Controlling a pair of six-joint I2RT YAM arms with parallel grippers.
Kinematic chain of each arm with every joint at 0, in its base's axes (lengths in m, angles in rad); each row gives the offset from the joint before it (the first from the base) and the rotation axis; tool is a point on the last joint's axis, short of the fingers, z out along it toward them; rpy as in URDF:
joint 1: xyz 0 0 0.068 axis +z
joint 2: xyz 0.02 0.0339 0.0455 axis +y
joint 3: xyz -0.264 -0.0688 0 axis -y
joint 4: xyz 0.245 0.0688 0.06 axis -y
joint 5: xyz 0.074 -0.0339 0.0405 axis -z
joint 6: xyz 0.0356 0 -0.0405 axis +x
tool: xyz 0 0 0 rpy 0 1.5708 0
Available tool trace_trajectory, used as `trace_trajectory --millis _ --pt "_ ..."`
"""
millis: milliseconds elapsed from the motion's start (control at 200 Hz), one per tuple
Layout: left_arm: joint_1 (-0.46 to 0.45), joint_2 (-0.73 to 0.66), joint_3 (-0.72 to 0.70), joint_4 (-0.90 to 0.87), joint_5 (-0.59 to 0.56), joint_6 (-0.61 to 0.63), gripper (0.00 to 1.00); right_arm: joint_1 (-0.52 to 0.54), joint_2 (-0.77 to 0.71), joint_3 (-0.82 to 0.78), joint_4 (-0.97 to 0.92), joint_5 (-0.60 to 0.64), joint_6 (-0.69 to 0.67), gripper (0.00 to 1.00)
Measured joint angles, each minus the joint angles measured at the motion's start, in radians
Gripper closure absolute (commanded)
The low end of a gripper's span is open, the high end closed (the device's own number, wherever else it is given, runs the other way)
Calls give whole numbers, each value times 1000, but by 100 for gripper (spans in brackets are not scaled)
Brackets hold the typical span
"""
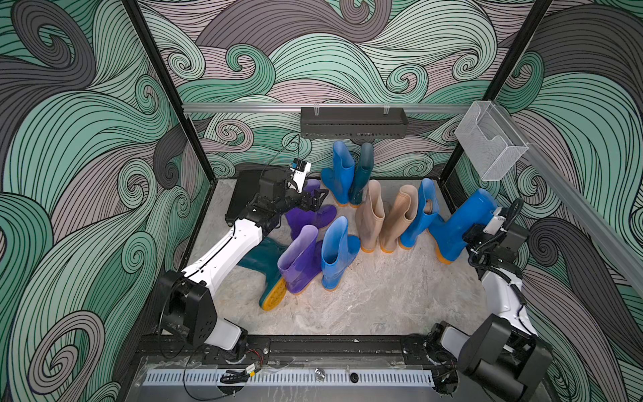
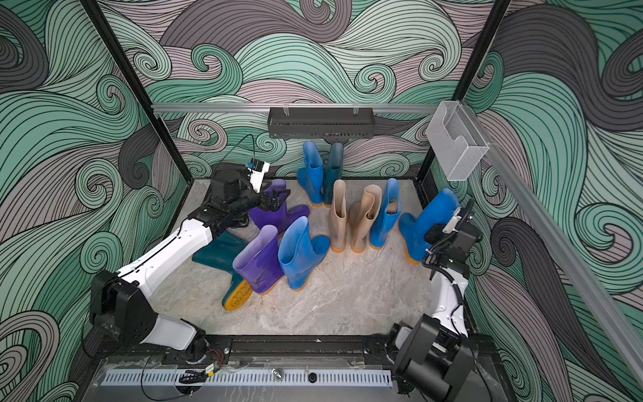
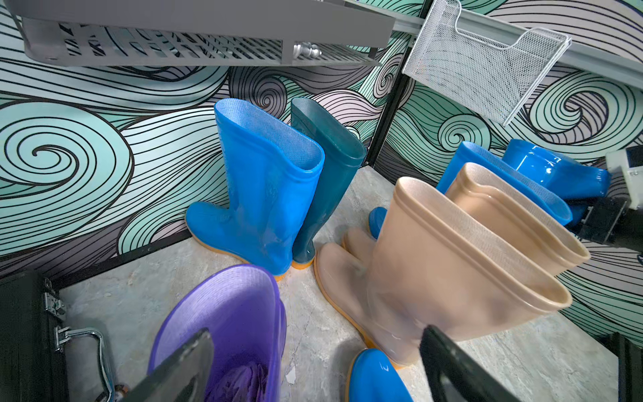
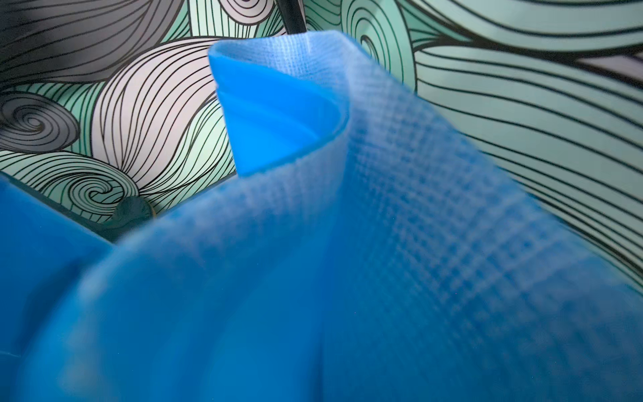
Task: Match and arrange rain boots in pairs
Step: Pair a pair of rain boots at the center of the board.
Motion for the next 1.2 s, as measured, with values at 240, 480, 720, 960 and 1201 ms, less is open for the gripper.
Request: trace_trajectory --millis 240,480,720,960,1201 --pt "-3 -14 -52 18 -2 2 6 -12 65 0 5 -111 21 100" --pt "-3 -15 -55 15 -2 18 6 -16 77 0 4 -152 38 100" --pt "-3 -15 -55 17 1 19 6 6 90 -1 23 -233 53 100" --pt "-8 -15 -37 0 2 4 6 109 127 -6 124 -317 64 100" --pt "-64 -11 23 -13 2 -17 6 146 175 16 154 -357 40 86"
